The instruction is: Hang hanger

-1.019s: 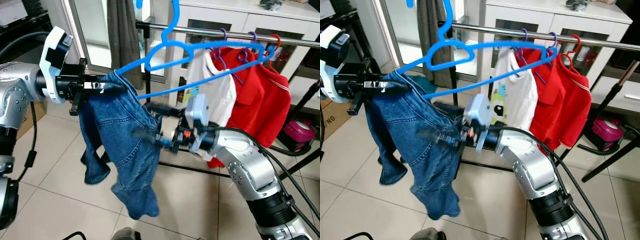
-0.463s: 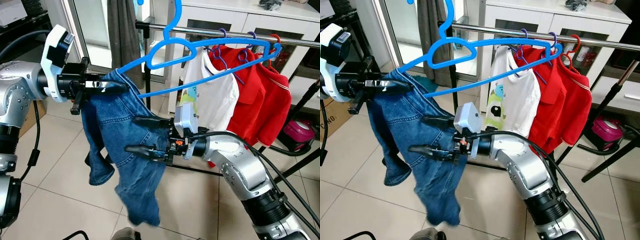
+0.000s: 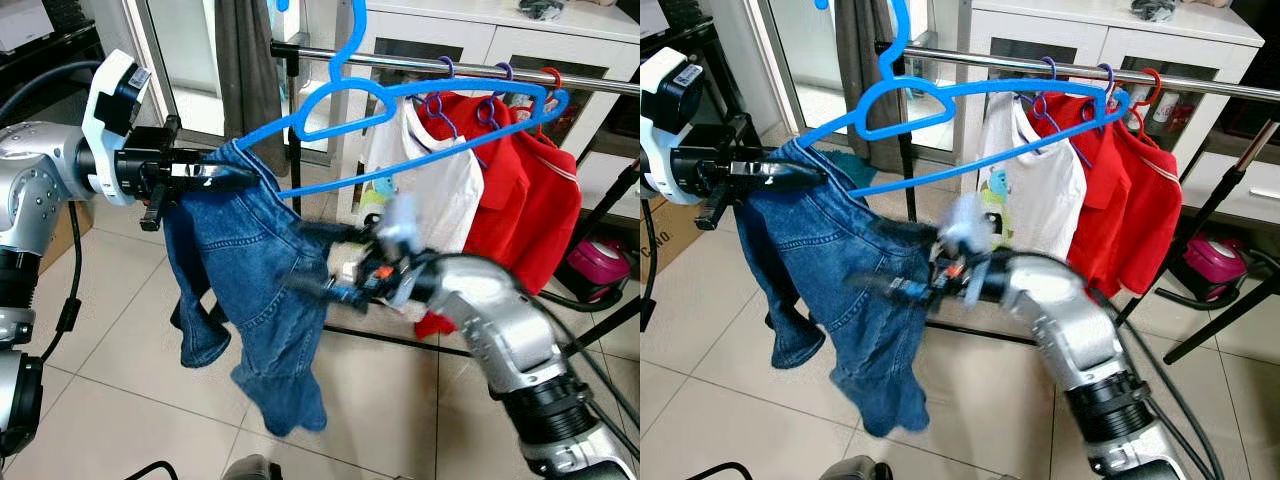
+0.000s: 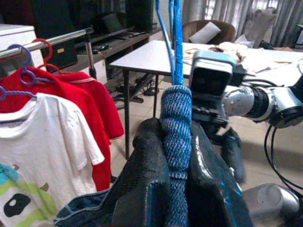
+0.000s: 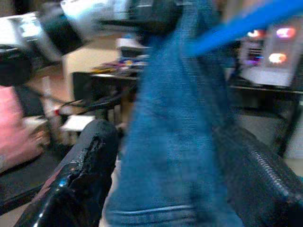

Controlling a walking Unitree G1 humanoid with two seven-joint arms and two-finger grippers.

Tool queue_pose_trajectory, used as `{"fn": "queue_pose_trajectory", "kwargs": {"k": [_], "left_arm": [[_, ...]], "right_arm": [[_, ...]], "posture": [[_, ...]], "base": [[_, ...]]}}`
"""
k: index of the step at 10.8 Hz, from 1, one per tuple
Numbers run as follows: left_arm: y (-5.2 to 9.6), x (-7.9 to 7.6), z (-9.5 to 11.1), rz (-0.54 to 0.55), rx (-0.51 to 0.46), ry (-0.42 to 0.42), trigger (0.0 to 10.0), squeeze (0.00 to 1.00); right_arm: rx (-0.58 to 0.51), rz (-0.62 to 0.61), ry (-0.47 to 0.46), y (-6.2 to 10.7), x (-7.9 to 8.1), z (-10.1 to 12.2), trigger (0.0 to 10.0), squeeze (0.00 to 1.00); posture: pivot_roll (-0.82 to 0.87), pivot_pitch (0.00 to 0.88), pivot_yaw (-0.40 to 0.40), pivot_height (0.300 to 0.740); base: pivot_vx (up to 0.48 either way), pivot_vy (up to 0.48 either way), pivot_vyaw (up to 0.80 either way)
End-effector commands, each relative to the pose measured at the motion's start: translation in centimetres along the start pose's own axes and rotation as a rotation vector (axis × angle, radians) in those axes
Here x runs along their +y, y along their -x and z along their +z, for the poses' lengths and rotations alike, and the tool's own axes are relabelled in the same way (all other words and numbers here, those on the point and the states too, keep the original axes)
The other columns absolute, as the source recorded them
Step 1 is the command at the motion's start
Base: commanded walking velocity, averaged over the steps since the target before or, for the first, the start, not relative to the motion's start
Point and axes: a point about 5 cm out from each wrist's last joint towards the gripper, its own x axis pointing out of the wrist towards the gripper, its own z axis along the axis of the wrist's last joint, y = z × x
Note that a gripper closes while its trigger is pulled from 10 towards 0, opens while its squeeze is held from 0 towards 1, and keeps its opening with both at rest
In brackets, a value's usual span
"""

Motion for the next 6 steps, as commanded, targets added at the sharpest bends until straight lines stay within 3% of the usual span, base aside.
{"fn": "queue_pose_trajectory", "kwargs": {"k": [1, 6], "left_arm": [[-0.2, -0.2, 1.3, -0.021, -0.009, -0.054, 0.0, 0.0], [-0.3, -0.3, 1.1, -0.009, -0.018, -0.048, 0.0, 0.0]], "right_arm": [[-0.005, -0.041, 0.022, 0.1, -0.7, 0.3, 10.0, 0.0], [-0.036, 0.032, -0.014, -1.0, 0.4, 0.1, 10.0, 0.0]], "posture": [[0.03, 0.001, 0.029, 0.74], [0.03, 0.0, 0.024, 0.74]], "base": [[0.0, 0.0, 0.0], [0.0, 0.0, 0.0]]}}
